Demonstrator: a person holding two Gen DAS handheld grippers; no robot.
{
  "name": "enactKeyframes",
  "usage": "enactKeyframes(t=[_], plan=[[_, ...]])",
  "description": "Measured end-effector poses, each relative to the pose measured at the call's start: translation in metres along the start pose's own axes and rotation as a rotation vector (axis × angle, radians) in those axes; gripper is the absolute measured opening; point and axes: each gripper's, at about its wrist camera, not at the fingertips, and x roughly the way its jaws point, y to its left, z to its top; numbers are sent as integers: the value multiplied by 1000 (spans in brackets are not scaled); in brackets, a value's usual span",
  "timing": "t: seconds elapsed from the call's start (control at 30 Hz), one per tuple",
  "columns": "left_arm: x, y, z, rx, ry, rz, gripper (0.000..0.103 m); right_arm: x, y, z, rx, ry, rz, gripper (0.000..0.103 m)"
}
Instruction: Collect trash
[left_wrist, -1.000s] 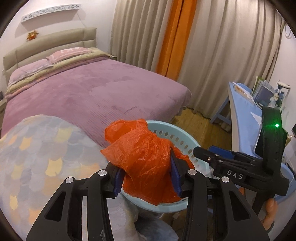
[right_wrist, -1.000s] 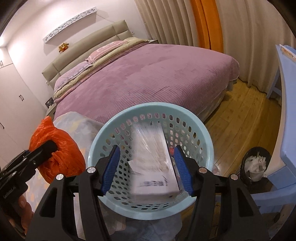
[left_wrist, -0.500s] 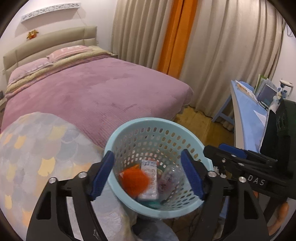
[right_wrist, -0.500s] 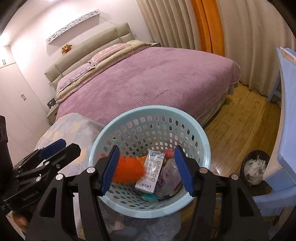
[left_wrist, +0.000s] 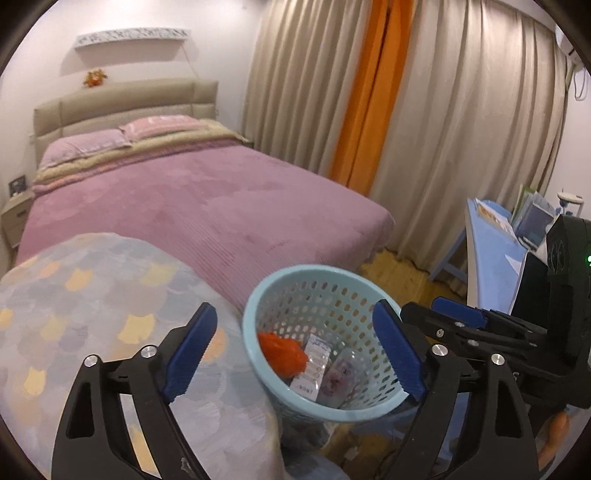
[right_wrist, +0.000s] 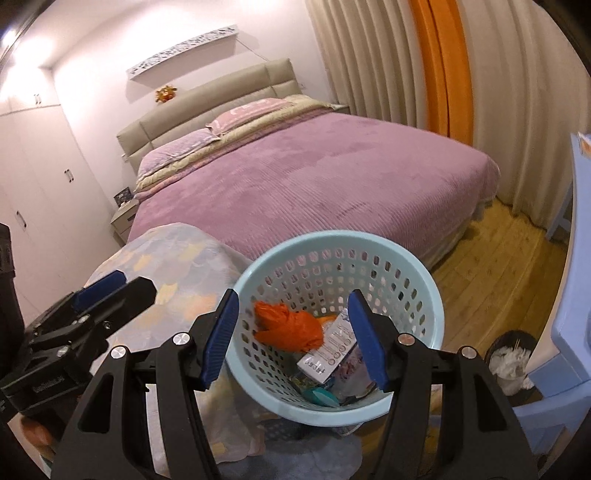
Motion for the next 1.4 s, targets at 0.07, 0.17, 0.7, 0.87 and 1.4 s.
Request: enactKeyframes(t=[0.07,0.17,0.7,0.87,1.4], plan=[[-13,1,-1,-6,-28,10,87,-6,7,0,-16,-16,-11,63],[-31,1,-5,-10,-66,44,89,-15,18,-5,-38,-48,-31,64],[-72,-10,-42,20,-157,188,90,-42,45,-33,-95,-215,-141,64],[-77,-19,-54,51,-184,240,90,-44,44,-39,-100,-234,-150,64],[-89,-7,-75,8,-204,297,91,-44,46,-64,-123,-242,-183,64]])
